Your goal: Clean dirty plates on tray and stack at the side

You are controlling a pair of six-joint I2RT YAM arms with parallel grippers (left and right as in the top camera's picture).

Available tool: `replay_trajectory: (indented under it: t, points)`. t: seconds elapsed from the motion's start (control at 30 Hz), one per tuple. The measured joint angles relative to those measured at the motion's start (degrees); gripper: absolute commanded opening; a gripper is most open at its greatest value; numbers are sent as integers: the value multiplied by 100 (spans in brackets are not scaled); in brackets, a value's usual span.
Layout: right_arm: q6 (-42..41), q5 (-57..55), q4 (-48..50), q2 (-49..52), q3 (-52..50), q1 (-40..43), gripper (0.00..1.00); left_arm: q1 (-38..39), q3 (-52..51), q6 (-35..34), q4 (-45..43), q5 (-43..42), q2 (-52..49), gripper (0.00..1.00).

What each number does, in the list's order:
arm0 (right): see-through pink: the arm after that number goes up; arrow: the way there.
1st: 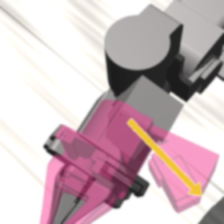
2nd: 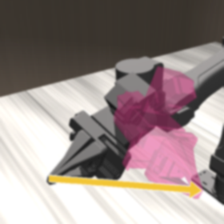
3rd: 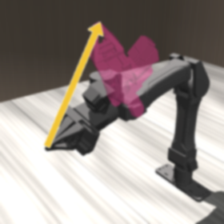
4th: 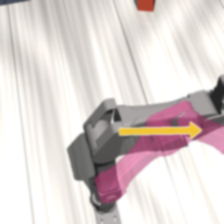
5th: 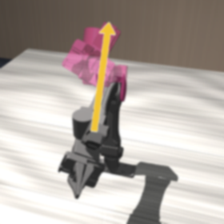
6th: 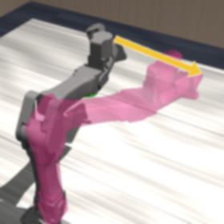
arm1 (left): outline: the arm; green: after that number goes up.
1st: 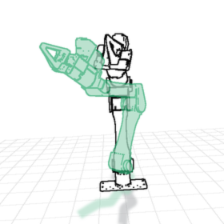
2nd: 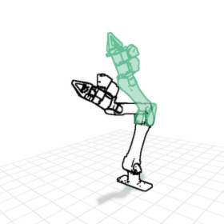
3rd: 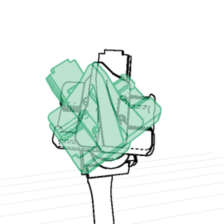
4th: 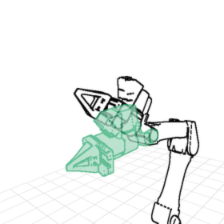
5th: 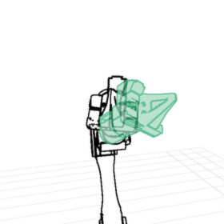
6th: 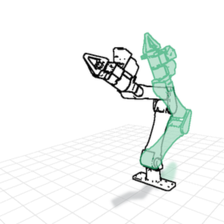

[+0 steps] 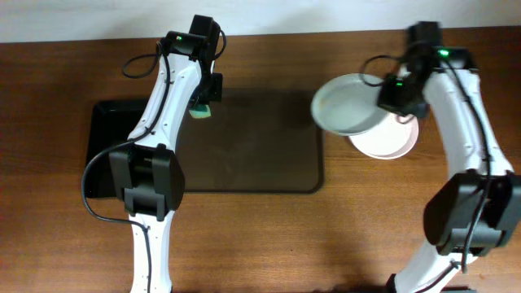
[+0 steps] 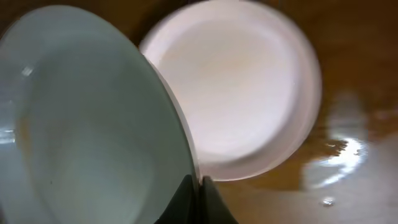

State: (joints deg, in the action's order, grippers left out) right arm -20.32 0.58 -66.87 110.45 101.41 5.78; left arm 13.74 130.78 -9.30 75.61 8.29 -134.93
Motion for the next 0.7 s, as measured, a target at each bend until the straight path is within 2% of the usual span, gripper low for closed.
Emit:
replay_trajectory:
  t: [0.13,0.23,0.27,0.3,0.33,0.37,0.47,0.53,0.63,0.7]
  points:
    - [-4,24,940,-70,-1156,1047,4,0,0,0,-2,-2,0,1]
    - [26,42,2022,-90,-2098,1196,5,0,-9,0,0,-2,0,1]
    - [63,39,2315,-90,-2347,1147,36,0,-9,0,-20,-2,0,1]
    - [81,46,2422,-87,-2472,1137,91,0,-9,0,-24,-4,0,1]
    - [81,44,2437,-87,-2476,1139,96,0,-9,0,-22,-2,0,1]
    - [92,46,2428,-87,-2476,1137,99,0,-9,0,-24,-2,0,1]
    - [74,256,2162,-92,-2417,1132,98,0,33,0,48,-2,0,1]
    - [74,516,1926,-229,-2221,1099,98,-66,282,0,496,2,63,1]
    - [74,1091,1886,-942,-1950,892,98,-522,389,-42,1217,4,529,1]
    - [68,1241,1888,-988,-1939,472,98,-1038,400,-68,1574,122,688,1]
